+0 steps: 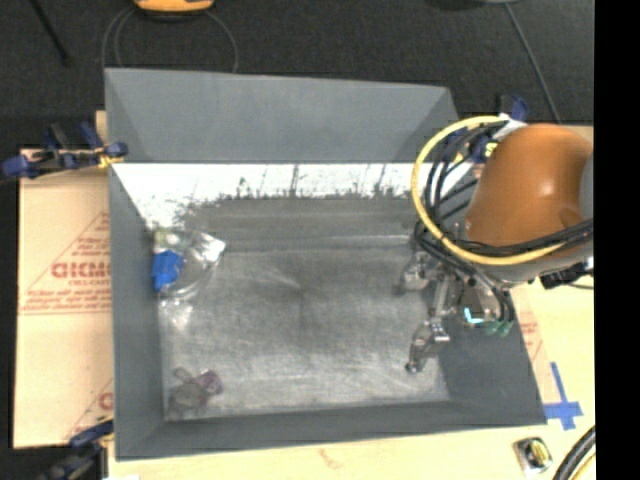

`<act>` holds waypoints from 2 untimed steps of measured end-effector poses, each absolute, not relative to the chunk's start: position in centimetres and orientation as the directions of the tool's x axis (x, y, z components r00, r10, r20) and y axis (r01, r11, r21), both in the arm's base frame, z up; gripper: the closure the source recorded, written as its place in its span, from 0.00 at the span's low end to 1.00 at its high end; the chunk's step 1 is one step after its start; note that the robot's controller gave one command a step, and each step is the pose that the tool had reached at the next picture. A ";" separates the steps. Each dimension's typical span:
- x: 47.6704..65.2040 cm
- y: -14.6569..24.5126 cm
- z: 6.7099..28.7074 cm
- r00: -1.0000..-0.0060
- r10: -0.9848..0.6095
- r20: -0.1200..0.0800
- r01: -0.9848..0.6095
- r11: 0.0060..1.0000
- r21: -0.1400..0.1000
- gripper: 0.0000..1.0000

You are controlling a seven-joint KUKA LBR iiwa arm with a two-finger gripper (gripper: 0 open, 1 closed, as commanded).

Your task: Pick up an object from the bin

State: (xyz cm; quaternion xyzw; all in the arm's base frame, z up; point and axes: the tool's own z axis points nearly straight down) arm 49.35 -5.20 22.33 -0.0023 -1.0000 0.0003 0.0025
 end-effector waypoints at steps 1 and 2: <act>49.1 -1.7 14.7 -0.996 -0.094 0.004 -0.094 0.996 0.001 0.00; 48.9 -2.4 7.8 -0.995 -0.102 0.000 -0.102 0.995 -0.001 0.00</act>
Offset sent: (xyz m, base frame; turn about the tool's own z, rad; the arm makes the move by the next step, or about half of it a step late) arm -0.0011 0.0339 -0.0729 -0.1003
